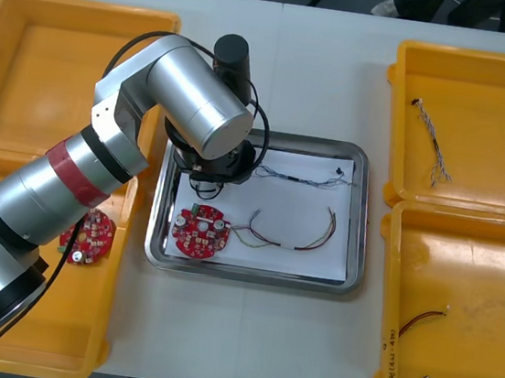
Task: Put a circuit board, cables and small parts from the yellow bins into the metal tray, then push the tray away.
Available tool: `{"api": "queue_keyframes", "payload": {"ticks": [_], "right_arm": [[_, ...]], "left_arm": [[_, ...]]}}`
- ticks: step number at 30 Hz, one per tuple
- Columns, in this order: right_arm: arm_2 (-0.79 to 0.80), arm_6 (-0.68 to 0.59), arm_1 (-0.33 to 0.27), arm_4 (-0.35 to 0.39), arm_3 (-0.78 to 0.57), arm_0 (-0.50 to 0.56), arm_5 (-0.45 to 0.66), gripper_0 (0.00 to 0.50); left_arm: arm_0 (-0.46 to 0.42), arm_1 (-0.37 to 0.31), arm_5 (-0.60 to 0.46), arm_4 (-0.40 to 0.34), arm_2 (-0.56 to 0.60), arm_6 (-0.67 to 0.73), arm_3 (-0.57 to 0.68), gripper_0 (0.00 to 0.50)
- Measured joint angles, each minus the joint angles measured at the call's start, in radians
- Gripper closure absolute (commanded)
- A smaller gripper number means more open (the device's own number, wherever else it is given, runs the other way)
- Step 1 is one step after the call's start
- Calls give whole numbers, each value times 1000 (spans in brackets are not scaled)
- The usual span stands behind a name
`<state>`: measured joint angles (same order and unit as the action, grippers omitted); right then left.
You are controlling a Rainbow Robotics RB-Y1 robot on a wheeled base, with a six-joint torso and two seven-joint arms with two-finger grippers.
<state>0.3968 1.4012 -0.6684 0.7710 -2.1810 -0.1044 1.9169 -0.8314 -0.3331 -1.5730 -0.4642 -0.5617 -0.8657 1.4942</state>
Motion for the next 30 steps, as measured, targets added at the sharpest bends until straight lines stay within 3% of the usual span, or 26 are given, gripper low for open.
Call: {"api": "queue_keyframes", "payload": {"ticks": [7, 15, 30], "right_arm": [[0, 0, 0, 1, 0, -1, 0, 0], [-13, -1, 0, 5, 0, -11, 0, 0], [-170, -1, -1, 50, 0, -127, 0, 0]], "left_arm": [[0, 0, -17, 2, 0, 0, 49, 0], [0, -18, -140, -11, 35, 0, 191, 0], [1, -183, -337, -220, 287, -4, 361, 0]]}}
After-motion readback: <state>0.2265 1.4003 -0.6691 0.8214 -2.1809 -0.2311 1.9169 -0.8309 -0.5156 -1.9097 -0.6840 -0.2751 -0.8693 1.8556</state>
